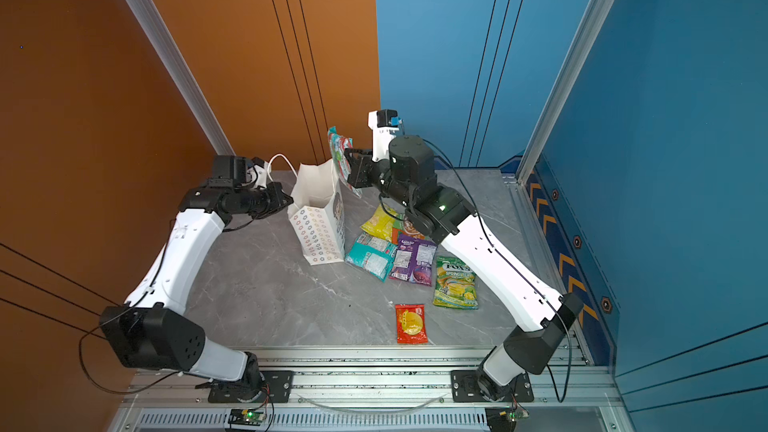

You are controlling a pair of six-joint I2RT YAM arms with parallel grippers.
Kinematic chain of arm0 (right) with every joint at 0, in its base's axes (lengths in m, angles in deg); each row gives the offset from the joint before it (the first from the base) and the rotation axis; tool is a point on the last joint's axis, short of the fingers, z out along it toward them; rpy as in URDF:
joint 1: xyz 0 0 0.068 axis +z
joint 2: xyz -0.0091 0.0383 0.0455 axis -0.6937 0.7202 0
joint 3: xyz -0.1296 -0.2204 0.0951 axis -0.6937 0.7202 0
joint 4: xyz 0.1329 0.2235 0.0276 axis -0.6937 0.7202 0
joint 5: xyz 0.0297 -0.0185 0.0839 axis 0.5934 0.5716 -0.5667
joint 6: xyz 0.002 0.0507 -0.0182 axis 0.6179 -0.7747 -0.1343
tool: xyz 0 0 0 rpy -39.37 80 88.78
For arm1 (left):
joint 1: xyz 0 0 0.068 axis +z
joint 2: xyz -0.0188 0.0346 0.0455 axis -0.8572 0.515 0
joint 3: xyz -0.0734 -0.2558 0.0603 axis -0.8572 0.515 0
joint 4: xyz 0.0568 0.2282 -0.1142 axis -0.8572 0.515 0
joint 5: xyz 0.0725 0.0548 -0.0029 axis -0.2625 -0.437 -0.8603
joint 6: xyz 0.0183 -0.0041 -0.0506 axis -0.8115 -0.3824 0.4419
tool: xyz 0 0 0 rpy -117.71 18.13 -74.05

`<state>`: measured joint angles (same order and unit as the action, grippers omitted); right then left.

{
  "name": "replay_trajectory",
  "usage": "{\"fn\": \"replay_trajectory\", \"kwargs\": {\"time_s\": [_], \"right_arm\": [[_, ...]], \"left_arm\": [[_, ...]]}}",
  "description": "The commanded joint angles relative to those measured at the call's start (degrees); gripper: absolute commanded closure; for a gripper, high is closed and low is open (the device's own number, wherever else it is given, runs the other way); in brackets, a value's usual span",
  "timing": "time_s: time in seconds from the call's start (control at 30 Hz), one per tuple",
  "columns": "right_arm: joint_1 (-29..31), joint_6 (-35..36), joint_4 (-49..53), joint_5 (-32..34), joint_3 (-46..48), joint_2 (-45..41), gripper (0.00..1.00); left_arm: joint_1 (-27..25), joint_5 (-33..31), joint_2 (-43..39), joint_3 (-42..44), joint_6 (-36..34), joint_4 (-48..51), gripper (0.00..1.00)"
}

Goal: Place the snacks into the paper bag
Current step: 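Lift the mint packet and carry it over the bag with the right gripper, then lower the mint packet into the bag and open the right gripper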

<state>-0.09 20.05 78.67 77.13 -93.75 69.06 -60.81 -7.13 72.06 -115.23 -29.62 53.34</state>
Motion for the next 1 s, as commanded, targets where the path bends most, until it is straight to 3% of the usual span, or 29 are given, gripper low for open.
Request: {"fn": "replay_trajectory", "kwargs": {"time_s": [0.0, 0.63, 0.97], "right_arm": [[1.6, 1.9, -3.0, -1.7, -6.1, 2.2, 1.0], [2.9, 2.1, 4.9, 0.4, -29.3, 22.8, 1.0], [1.0, 0.0, 6.6, 0.7, -30.3, 27.1, 1.0]], "left_arm": [[-0.5, 0.6, -1.9, 0.5, 0.6, 0.9, 1.0], [-0.8, 0.4, -3.7, 2.6, 1.0, 0.8, 1.0], [-0.8, 0.2, -3.7, 2.7, 1.1, 0.9, 1.0]]}}
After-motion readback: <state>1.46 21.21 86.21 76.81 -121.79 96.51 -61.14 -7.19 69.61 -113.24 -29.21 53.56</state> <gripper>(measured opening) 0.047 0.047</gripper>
